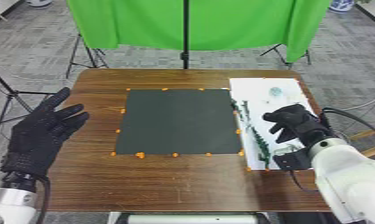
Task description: Arrange flowers
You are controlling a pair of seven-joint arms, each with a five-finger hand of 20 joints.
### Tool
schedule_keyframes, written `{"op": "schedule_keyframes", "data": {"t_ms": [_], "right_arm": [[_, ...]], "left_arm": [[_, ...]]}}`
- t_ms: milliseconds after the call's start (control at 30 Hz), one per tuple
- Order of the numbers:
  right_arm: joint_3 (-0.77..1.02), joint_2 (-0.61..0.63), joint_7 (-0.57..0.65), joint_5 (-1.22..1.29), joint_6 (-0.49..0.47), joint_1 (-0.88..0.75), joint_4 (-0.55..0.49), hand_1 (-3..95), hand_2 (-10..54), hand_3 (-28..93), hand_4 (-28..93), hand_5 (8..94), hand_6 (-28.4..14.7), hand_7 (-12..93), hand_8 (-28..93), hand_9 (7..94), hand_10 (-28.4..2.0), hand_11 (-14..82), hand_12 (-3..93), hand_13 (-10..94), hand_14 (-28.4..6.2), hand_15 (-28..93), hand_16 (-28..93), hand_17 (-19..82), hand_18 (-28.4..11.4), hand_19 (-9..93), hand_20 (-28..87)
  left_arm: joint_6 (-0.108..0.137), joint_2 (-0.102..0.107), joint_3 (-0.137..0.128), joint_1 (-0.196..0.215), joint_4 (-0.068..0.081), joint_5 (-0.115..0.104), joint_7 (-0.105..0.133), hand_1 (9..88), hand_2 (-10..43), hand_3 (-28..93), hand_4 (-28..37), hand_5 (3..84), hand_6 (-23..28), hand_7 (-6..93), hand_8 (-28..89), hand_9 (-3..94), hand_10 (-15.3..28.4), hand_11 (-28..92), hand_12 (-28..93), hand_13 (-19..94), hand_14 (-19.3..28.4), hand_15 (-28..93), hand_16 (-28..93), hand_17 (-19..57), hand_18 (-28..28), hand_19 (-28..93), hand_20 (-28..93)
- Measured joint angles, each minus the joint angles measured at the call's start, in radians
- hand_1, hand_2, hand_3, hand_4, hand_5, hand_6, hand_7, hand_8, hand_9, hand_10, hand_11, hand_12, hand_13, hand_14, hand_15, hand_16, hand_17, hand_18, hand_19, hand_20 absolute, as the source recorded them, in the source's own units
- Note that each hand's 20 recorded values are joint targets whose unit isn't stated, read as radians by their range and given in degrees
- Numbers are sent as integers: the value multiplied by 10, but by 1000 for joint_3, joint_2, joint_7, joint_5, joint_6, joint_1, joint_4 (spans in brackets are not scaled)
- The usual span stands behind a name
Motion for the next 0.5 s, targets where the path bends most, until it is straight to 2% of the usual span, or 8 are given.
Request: {"op": "schedule_keyframes", "data": {"t_ms": [233, 367, 500], "right_arm": [[-99, 16, 196, -153, -59, 34, -8, 278, -33, 696, -212, 612, -90, 178, -111, 705, -200, 371, 190, 684, -147, 703, 136, 351, -266, 932, 113], [-108, 15, 220, -176, -141, 52, -8, 283, -41, 688, -206, 627, -94, 175, -105, 717, -203, 389, 197, 696, -142, 730, 149, 367, -269, 932, 181], [-107, 15, 229, -195, -177, 53, -9, 293, -47, 678, -207, 646, -100, 174, -101, 730, -201, 411, 203, 719, -128, 751, 161, 395, -262, 932, 256]], "left_arm": [[0, 2, -1, -1, 1, -2, -1, 243, 54, 768, -199, 298, 66, 170, -107, 305, 202, 277, 124, 224, 275, 497, -76, -118, 254, 509, 77], [0, 2, -1, 0, 1, -5, 4, 243, 54, 769, -199, 300, 67, 170, -107, 306, 202, 277, 123, 224, 275, 496, -77, -118, 254, 509, 76], [1, 2, -2, 1, 1, -7, 8, 243, 54, 770, -199, 300, 67, 170, -107, 307, 202, 280, 124, 225, 277, 497, -77, -117, 254, 511, 75]]}}
